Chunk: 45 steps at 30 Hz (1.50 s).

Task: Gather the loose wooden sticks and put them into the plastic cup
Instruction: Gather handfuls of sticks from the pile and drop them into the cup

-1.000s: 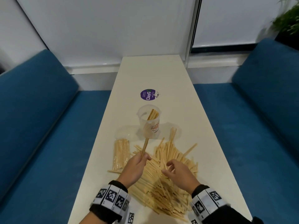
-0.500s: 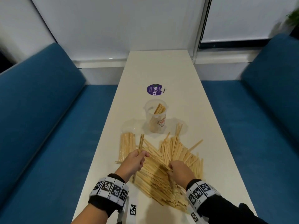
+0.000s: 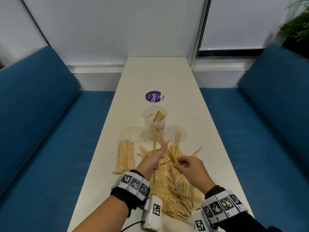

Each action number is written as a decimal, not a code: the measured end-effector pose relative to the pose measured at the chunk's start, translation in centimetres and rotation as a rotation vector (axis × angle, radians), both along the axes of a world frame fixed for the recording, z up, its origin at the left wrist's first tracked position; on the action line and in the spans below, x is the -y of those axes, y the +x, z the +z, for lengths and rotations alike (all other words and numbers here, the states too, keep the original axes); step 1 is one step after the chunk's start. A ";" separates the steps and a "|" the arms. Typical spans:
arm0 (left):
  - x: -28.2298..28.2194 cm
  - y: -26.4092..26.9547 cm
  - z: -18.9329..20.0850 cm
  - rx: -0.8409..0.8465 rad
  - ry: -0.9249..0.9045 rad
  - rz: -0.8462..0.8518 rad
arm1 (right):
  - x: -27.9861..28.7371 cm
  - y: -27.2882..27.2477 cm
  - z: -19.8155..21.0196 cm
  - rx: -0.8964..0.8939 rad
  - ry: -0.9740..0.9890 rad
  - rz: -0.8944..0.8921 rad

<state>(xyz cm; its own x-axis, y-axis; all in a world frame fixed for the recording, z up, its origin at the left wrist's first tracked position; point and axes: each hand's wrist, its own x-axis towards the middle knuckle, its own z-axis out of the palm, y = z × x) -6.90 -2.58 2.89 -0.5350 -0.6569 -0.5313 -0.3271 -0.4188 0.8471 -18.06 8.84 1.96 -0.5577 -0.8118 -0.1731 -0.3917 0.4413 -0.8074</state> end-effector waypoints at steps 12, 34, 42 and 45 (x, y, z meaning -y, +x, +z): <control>-0.4 -2.7 0.4 -0.151 -0.029 0.135 | 0.5 2.1 0.5 0.096 -0.137 -0.039; 3.2 1.4 0.2 -0.473 0.143 0.612 | -0.7 4.3 -6.2 -0.390 0.508 0.461; 3.5 2.0 0.0 -0.473 0.173 0.644 | -0.4 2.0 -4.0 -0.229 0.502 0.274; 3.6 2.2 -0.5 -0.439 0.185 0.642 | -1.0 0.5 -3.0 -0.171 0.475 0.231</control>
<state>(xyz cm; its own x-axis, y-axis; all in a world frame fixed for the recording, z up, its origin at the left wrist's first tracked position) -4.72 -6.23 2.34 -0.2679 -0.8292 -0.4906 0.3727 -0.5587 0.7409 -17.58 9.83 -1.04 -0.4269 -0.7712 -0.4722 -0.6294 0.6283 -0.4572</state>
